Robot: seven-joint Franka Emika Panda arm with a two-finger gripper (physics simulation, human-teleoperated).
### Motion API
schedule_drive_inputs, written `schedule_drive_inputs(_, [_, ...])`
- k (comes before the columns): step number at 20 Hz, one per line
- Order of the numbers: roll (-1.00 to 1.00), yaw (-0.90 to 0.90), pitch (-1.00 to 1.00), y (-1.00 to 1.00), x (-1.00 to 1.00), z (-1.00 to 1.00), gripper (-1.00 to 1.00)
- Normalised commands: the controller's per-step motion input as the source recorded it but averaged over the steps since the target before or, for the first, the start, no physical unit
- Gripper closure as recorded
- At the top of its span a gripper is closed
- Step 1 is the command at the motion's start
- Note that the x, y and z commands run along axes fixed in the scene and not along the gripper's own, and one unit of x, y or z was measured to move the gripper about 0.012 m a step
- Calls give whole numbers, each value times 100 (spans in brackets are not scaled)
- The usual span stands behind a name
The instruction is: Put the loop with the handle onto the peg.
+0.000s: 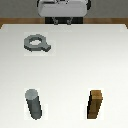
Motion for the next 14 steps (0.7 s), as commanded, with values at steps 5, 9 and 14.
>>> schedule_drive_inputs(5, [0, 0, 0, 0, 0, 0, -100])
schedule_drive_inputs(9, [0, 0, 0, 0, 0, 0, -100])
schedule_drive_inputs(14, [0, 0, 0, 0, 0, 0, -100])
